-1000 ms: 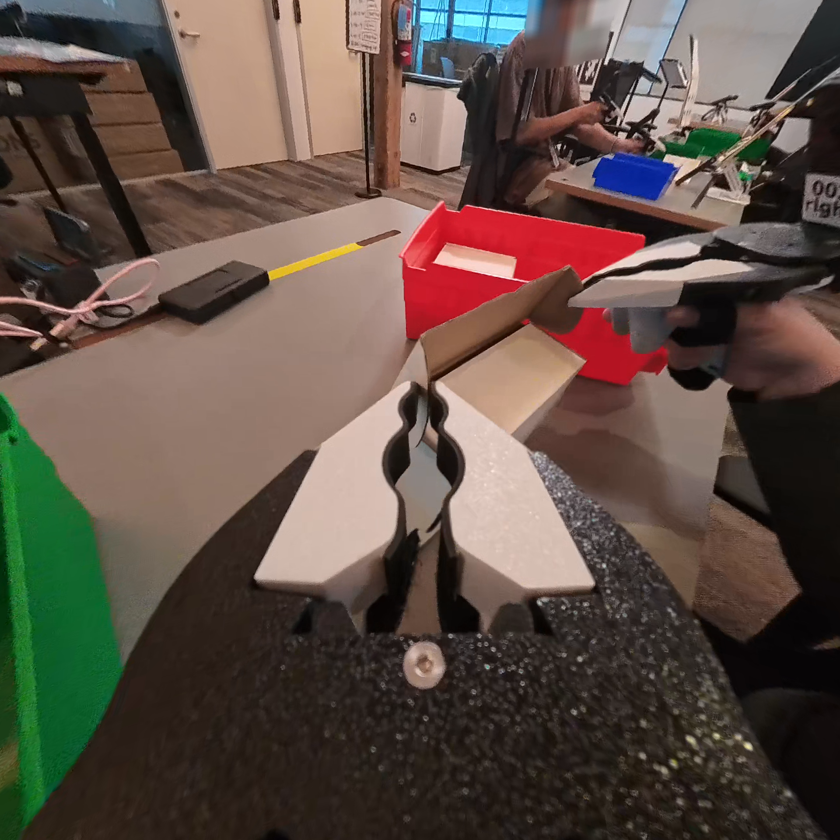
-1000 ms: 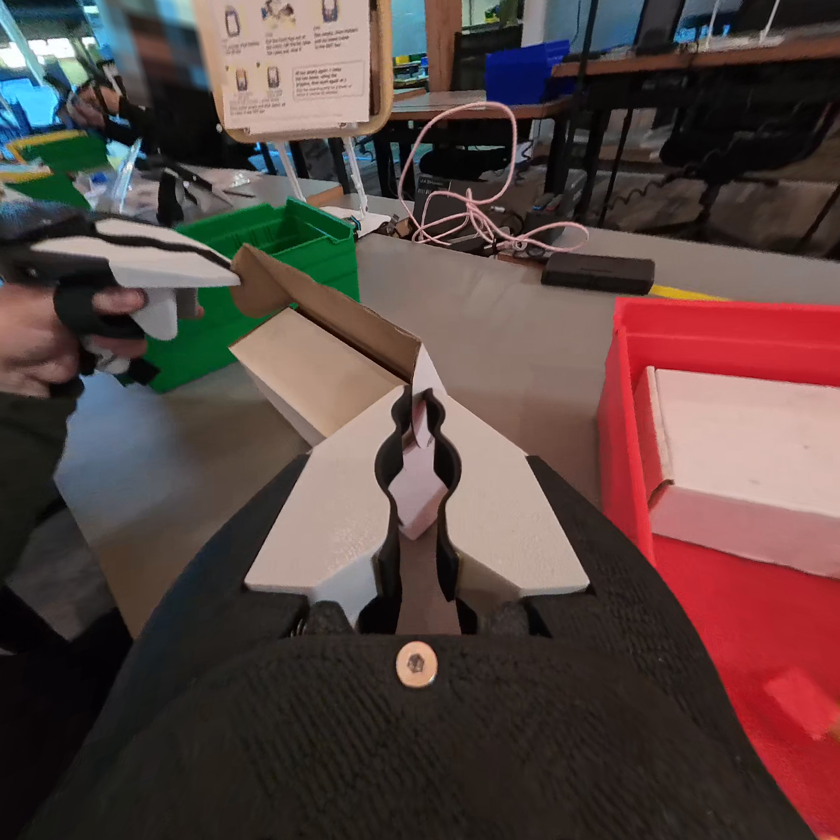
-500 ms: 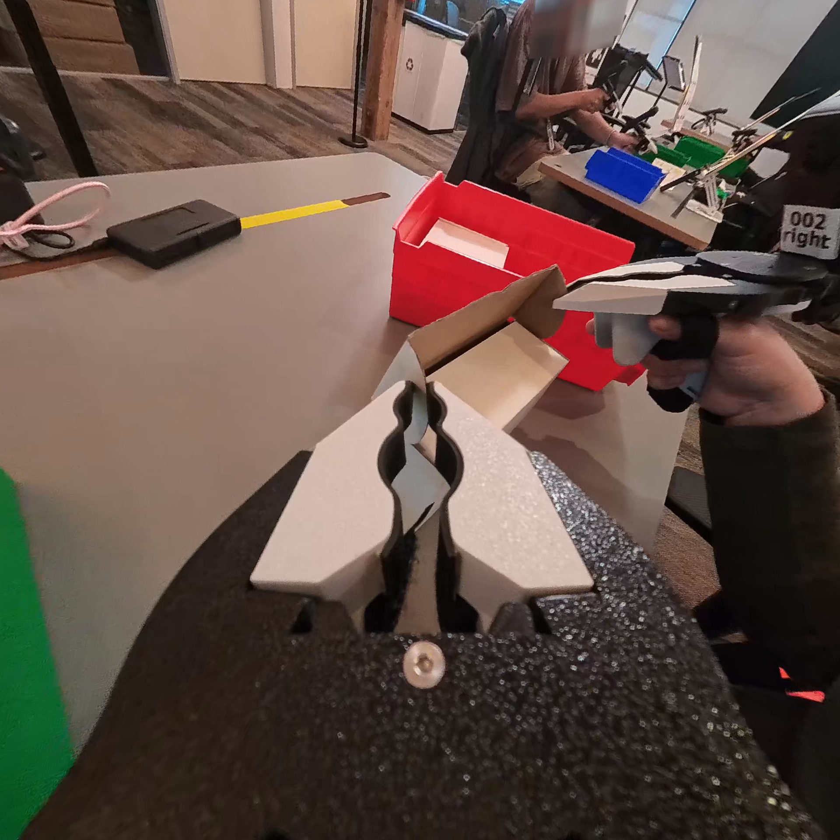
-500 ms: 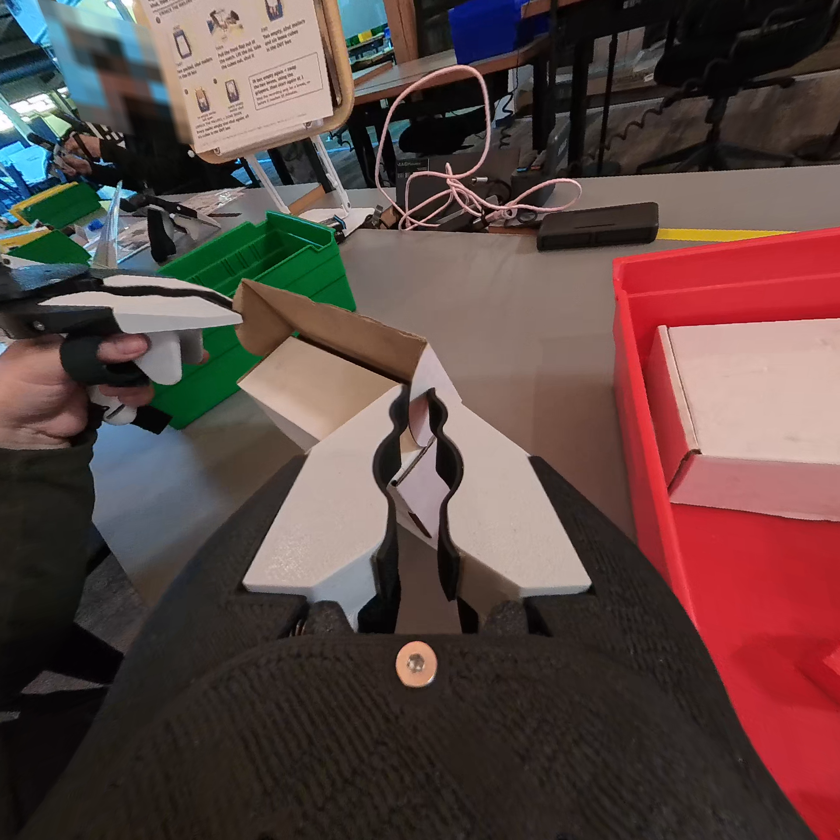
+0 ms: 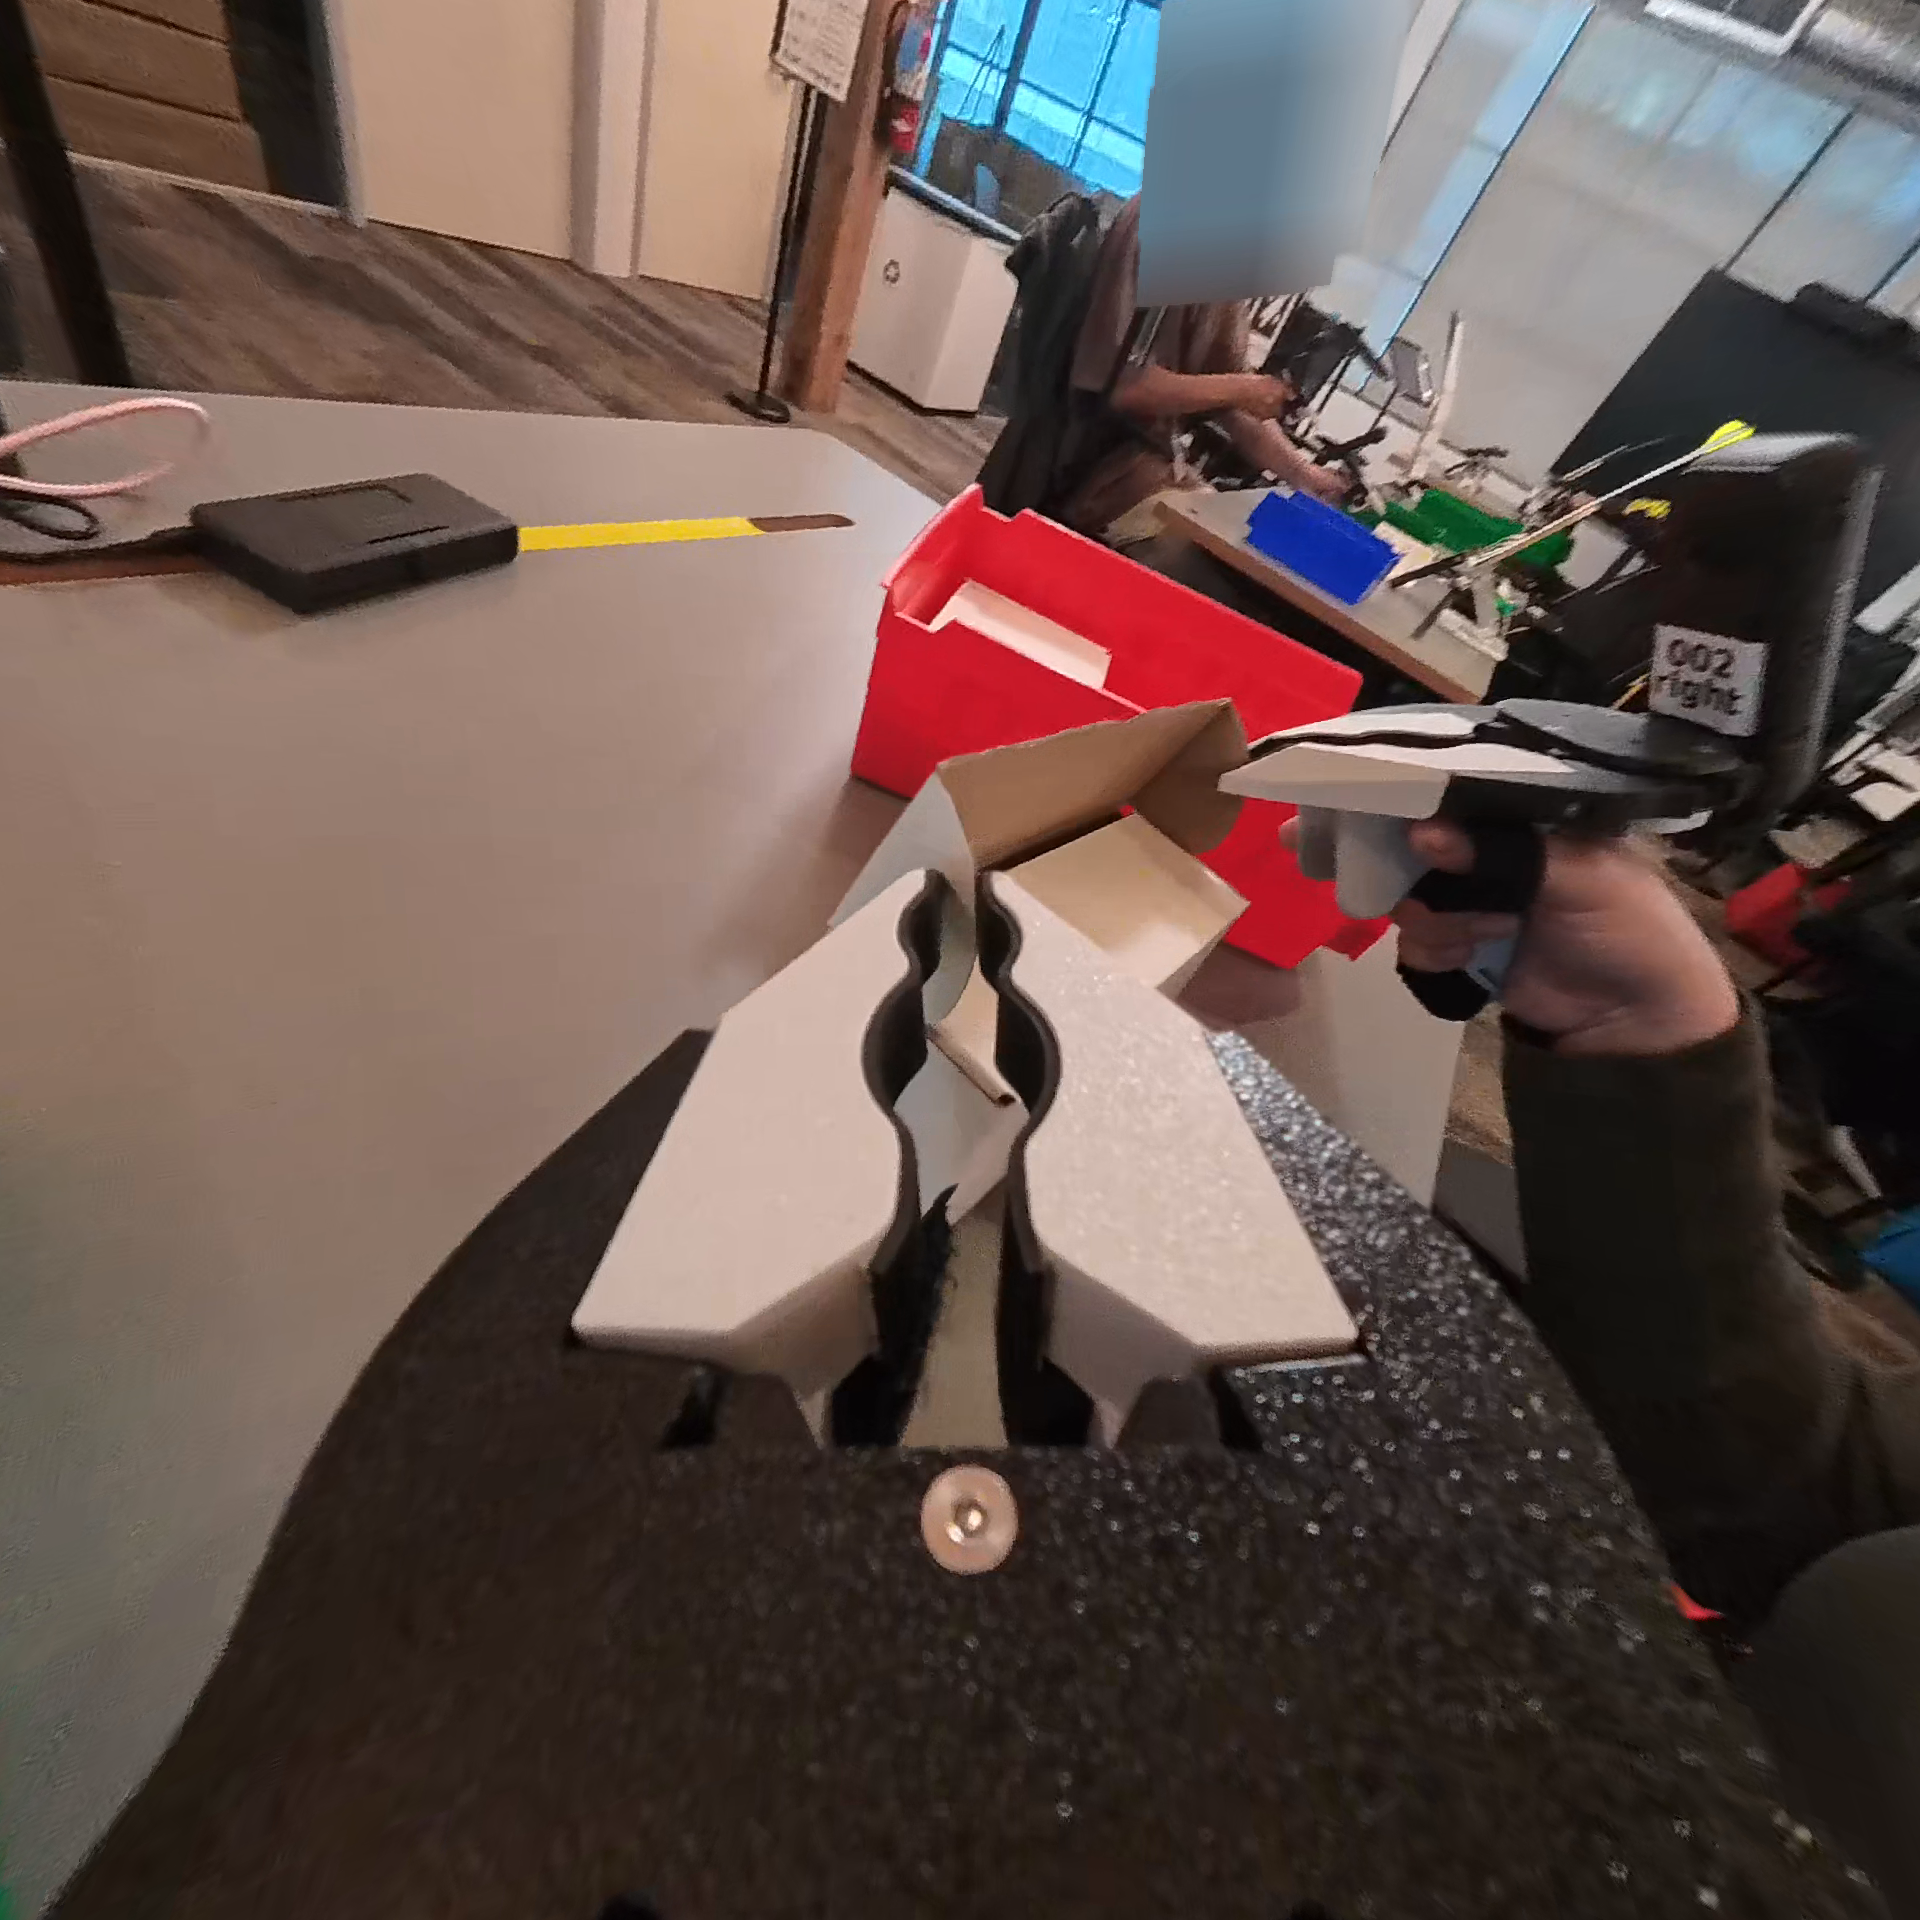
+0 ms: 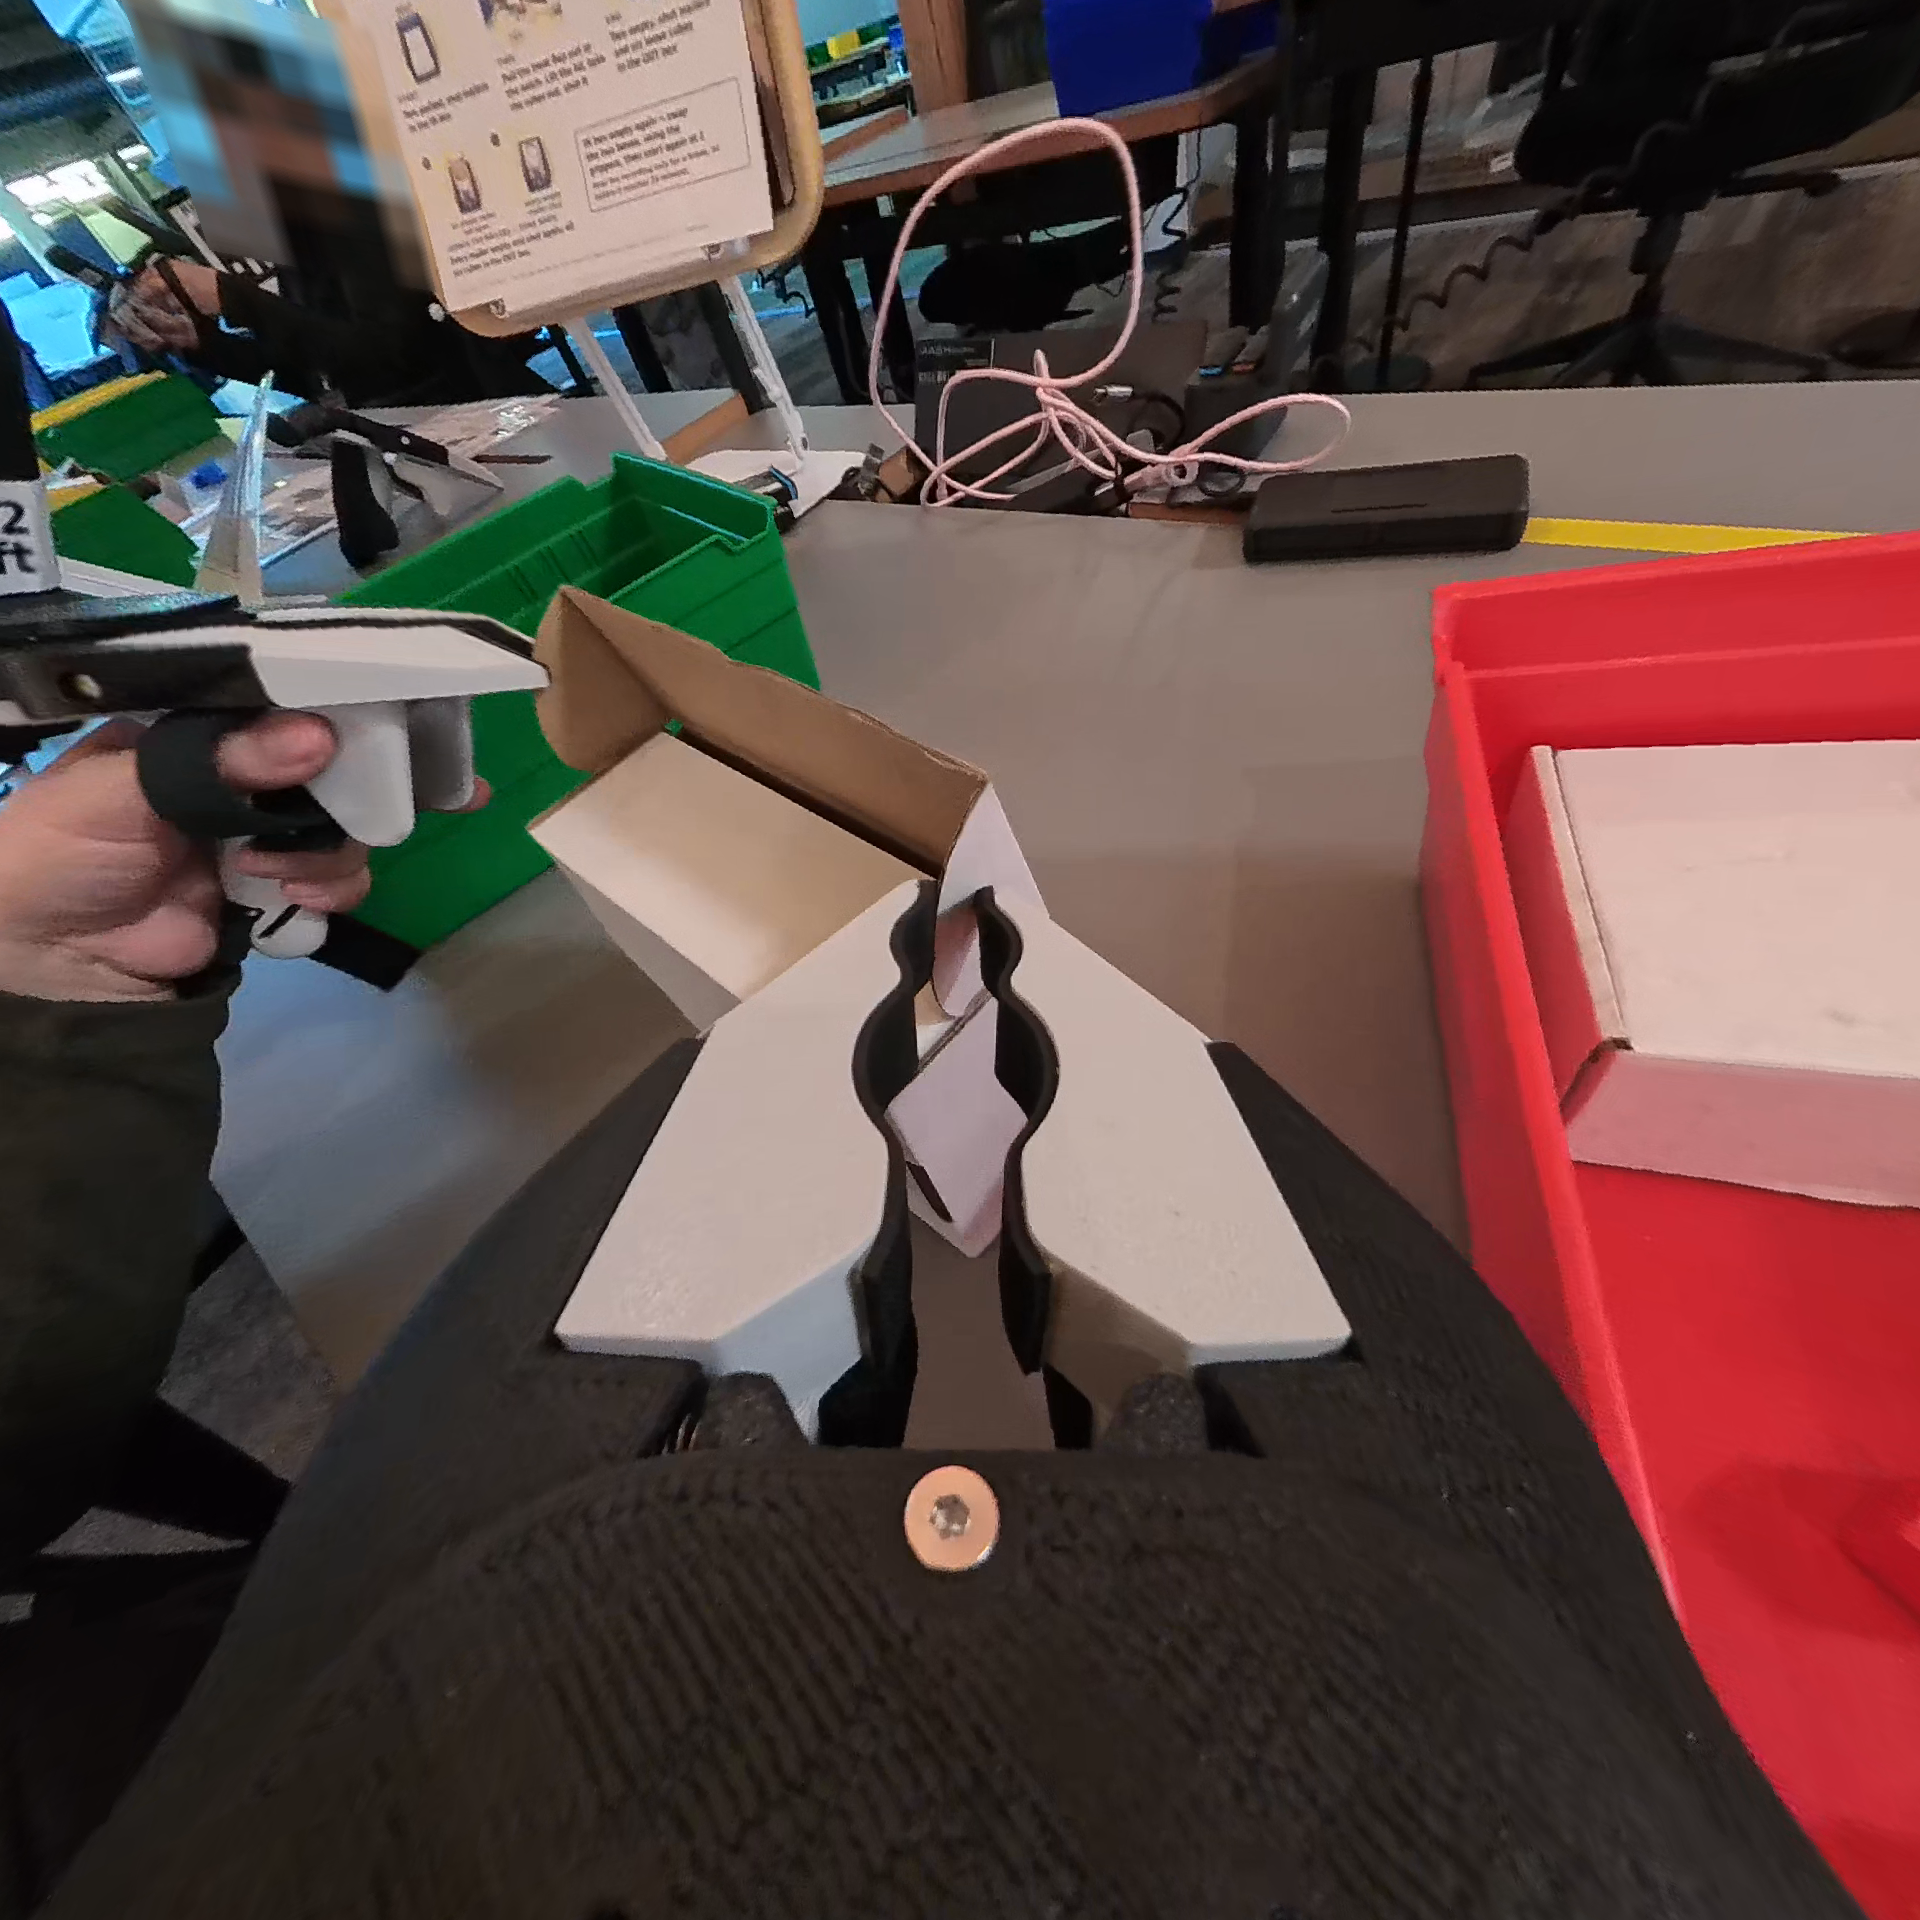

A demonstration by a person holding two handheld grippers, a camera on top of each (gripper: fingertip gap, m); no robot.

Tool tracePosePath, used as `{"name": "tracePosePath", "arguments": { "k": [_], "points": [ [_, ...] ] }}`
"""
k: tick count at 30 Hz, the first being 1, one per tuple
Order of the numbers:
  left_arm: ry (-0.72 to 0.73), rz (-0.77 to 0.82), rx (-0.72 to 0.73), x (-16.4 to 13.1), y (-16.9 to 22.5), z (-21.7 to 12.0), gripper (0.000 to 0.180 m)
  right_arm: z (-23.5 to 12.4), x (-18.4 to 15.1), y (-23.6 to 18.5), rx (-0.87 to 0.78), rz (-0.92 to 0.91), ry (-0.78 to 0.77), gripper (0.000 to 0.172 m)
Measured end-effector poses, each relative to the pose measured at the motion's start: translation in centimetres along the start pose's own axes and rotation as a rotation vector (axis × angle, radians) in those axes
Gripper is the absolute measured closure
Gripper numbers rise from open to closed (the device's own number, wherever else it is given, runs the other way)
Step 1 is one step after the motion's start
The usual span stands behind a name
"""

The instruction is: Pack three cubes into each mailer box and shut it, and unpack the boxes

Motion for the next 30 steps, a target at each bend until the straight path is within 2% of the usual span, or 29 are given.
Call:
{"name": "tracePosePath", "arguments": {
  "k": [3, 12, 17, 25, 27, 30],
  "points": [
    [-0.031, 0.023, 0.035, -0.4, -0.2, -0.2, 0.176, 0.3, 0.0, -0.3, -0.004, -0.018, -0.007, 0.166],
    [-0.022, -0.016, -0.043, -0.2, 0.7, -0.4, 0.176, 0.3, 0.0, -0.2, -0.08, -0.064, -0.015, 0.166],
    [-0.066, 0.059, 0.076, -0.5, 0.0, -0.5, 0.176, 0.6, -0.2, -0.8, -0.077, -0.099, -0.025, 0.166],
    [-0.119, 0.116, 0.115, -1.3, 0.7, -1.1, 0.176, 0.8, -0.6, -1.0, -0.101, -0.126, -0.025, 0.167],
    [-0.115, 0.105, 0.099, -1.3, 0.7, -1.2, 0.177, 0.8, -0.7, -1.0, -0.11, -0.132, -0.026, 0.167],
    [-0.026, 0.011, -0.014, -1.0, 1.1, -1.0, 0.176, 0.5, -0.7, -0.7, -0.148, -0.143, -0.025, 0.168]
  ]
}}
Point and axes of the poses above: each gripper's, where its closed fingertips meet, z out along the fingers, x out of its top, y = z × x across the jaws, the point moved 4 cm from there along -z, back along the fingers, and after that the axes turned 2 degrees about -z, right-handed, at the moved point
